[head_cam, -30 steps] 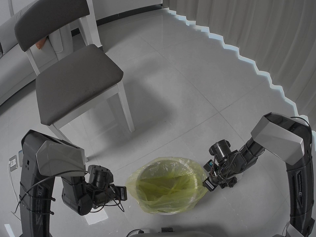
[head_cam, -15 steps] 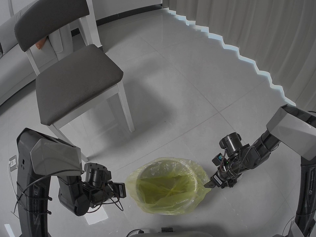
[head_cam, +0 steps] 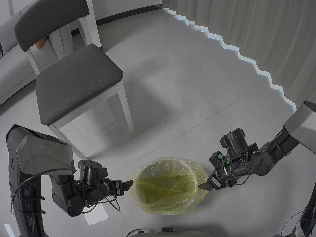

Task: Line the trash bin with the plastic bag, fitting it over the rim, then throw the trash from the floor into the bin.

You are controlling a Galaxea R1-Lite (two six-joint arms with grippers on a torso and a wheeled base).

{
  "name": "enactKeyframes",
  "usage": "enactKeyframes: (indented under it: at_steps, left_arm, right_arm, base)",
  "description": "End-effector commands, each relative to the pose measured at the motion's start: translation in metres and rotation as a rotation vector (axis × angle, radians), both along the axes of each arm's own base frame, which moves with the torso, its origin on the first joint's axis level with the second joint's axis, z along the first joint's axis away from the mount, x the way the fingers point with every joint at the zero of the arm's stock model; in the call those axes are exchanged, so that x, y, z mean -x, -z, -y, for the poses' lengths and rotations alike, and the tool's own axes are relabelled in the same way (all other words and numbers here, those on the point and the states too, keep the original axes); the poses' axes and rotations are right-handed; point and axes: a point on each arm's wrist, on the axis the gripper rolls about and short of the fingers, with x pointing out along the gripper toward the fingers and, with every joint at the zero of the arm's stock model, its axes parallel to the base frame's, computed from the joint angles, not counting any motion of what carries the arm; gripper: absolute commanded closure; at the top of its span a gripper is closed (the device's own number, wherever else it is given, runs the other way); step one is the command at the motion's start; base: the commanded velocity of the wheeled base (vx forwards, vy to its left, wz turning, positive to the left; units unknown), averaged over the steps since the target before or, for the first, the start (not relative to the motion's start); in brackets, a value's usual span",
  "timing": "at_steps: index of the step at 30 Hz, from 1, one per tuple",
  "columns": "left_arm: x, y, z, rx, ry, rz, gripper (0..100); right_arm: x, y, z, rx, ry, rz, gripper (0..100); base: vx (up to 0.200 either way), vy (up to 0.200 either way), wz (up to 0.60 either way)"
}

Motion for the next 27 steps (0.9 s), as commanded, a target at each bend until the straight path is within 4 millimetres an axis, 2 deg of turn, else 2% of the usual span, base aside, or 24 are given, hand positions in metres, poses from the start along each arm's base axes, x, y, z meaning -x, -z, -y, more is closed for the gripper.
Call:
enactKeyframes:
  at_steps: [1, 2, 3, 4, 5, 10, 12, 19, 22, 27]
  left_arm:
    - [0.008, -0.018, -0.001, 0.014, 0.008, 0.036, 0]
    - [0.008, -0.018, -0.001, 0.014, 0.008, 0.036, 0]
    - [0.019, -0.026, 0.001, 0.008, 0.032, 0.046, 0]
    - [0.020, -0.027, 0.002, 0.009, 0.035, 0.047, 0]
    - [0.025, -0.030, 0.004, 0.004, 0.044, 0.052, 0]
    - [0.039, -0.040, 0.009, 0.001, 0.059, 0.090, 0]
    - [0.044, -0.042, 0.007, 0.002, 0.061, 0.091, 0]
    - [0.052, -0.040, -0.001, -0.011, 0.038, 0.075, 0]
    - [0.055, -0.038, -0.002, -0.016, 0.030, 0.073, 0]
    - [0.054, -0.037, -0.002, -0.017, 0.028, 0.071, 0]
  right_arm:
    - [0.020, -0.009, -0.026, -0.020, -0.093, 0.039, 0]
    - [0.020, -0.009, -0.026, -0.020, -0.093, 0.039, 0]
    - [0.034, -0.001, -0.047, -0.020, -0.163, 0.035, 0]
    - [0.035, 0.000, -0.048, -0.021, -0.168, 0.036, 0]
    - [0.041, 0.006, -0.058, -0.021, -0.201, 0.035, 0]
    - [0.045, 0.027, -0.077, -0.026, -0.262, 0.047, 0]
    - [0.045, 0.030, -0.081, -0.028, -0.279, 0.054, 0]
    - [0.048, 0.038, -0.087, -0.028, -0.313, 0.032, 0]
    - [0.053, 0.044, -0.083, -0.006, -0.333, 0.008, 0]
    - [0.047, 0.053, -0.076, 0.008, -0.324, -0.014, 0]
  base:
    - [0.000, 0.000, 0.00]
    - [0.000, 0.000, 0.00]
    - [0.000, 0.000, 0.00]
    - [0.000, 0.000, 0.00]
    - [0.000, 0.000, 0.00]
    - [0.000, 0.000, 0.00]
    - [0.000, 0.000, 0.00]
    - [0.000, 0.000, 0.00]
    - [0.000, 0.000, 0.00]
    - [0.000, 0.000, 0.00]
